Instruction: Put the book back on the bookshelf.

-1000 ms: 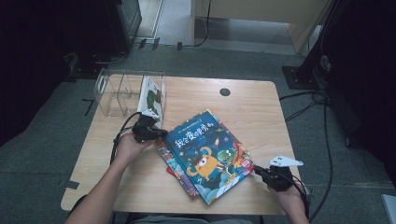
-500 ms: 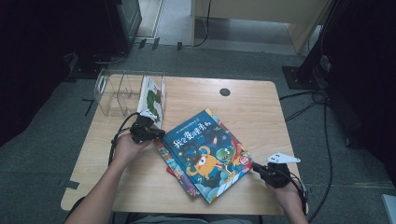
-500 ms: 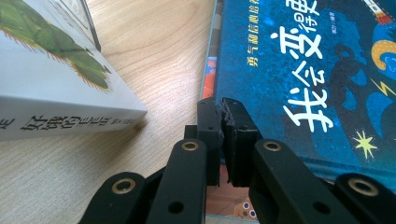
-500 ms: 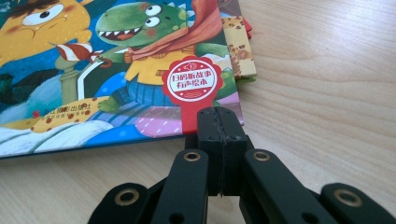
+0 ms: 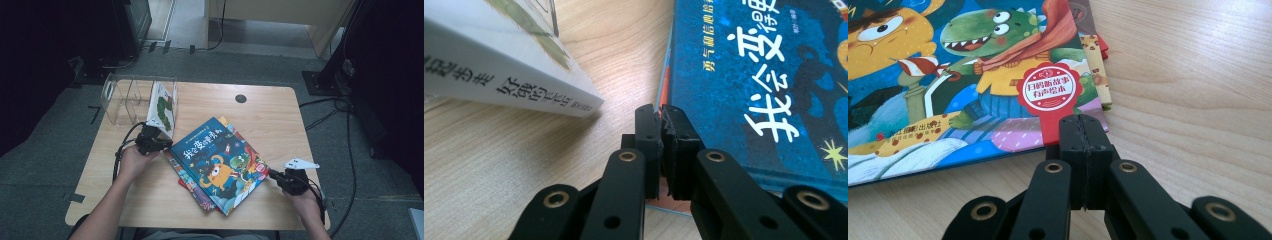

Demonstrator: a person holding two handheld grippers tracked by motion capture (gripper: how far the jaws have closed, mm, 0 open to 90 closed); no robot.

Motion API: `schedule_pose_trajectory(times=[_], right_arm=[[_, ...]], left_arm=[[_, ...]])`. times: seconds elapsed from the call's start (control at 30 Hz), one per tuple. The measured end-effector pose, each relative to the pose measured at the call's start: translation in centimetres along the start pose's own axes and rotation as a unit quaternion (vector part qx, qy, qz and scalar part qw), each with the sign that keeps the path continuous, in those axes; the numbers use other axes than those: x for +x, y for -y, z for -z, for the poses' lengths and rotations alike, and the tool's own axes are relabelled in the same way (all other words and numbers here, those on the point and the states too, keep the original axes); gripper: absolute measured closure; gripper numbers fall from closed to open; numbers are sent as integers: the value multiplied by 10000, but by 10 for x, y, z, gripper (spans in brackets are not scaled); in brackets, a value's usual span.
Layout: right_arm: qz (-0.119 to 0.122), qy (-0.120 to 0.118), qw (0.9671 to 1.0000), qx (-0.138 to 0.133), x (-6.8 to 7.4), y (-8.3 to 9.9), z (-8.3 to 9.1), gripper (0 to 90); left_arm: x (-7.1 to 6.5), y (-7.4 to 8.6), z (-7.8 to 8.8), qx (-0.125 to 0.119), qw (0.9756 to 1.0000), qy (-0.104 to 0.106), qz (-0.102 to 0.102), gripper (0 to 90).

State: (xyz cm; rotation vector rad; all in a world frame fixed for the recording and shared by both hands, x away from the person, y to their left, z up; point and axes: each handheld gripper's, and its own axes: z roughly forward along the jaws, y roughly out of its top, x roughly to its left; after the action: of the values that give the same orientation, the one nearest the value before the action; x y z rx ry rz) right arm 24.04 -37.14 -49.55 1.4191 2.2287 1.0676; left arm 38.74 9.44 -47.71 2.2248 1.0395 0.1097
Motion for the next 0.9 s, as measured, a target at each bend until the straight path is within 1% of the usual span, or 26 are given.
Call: schedule_pose_trajectory(times=[0.13,0.2,0.27,0.3,0.33,0.4,0.43,0.47,0.57,0.63,0.77,0.9], right_arm=[[-22,-4,10000,-14,-3,-3,-2,900],[-45,6,10000,-28,-4,-4,-4,900],[-60,4,10000,-24,-4,-5,-5,900],[-76,9,10000,-36,-5,-6,-6,900],[-86,1,10000,-38,-6,-6,-6,900],[-107,34,9999,-55,-8,-7,-7,900],[-164,56,9998,-57,-9,-8,-7,900],[-164,56,9998,-57,-9,-8,-7,900],[-323,47,9994,-76,-13,-9,-8,900],[-389,58,9992,-88,-15,-10,-9,900],[-449,71,9989,-110,-18,-13,-12,900],[-460,102,9988,-116,-20,-17,-16,900]], left_arm=[[0,2,-1,-12,10000,-64,22,880],[1,3,-2,-15,10000,-16,70,887],[3,4,-3,-9,9998,69,173,900],[3,4,-3,-23,9998,86,181,900],[2,4,-2,11,9998,101,194,900],[-1,5,-1,83,9999,91,103,900],[-3,7,0,80,9998,118,109,900],[-4,8,1,126,9998,154,89,900],[-7,12,3,143,9994,243,199,900],[-9,14,5,195,9993,270,194,900],[-13,18,7,229,9991,307,205,900],[-14,24,9,197,9986,385,312,900]])
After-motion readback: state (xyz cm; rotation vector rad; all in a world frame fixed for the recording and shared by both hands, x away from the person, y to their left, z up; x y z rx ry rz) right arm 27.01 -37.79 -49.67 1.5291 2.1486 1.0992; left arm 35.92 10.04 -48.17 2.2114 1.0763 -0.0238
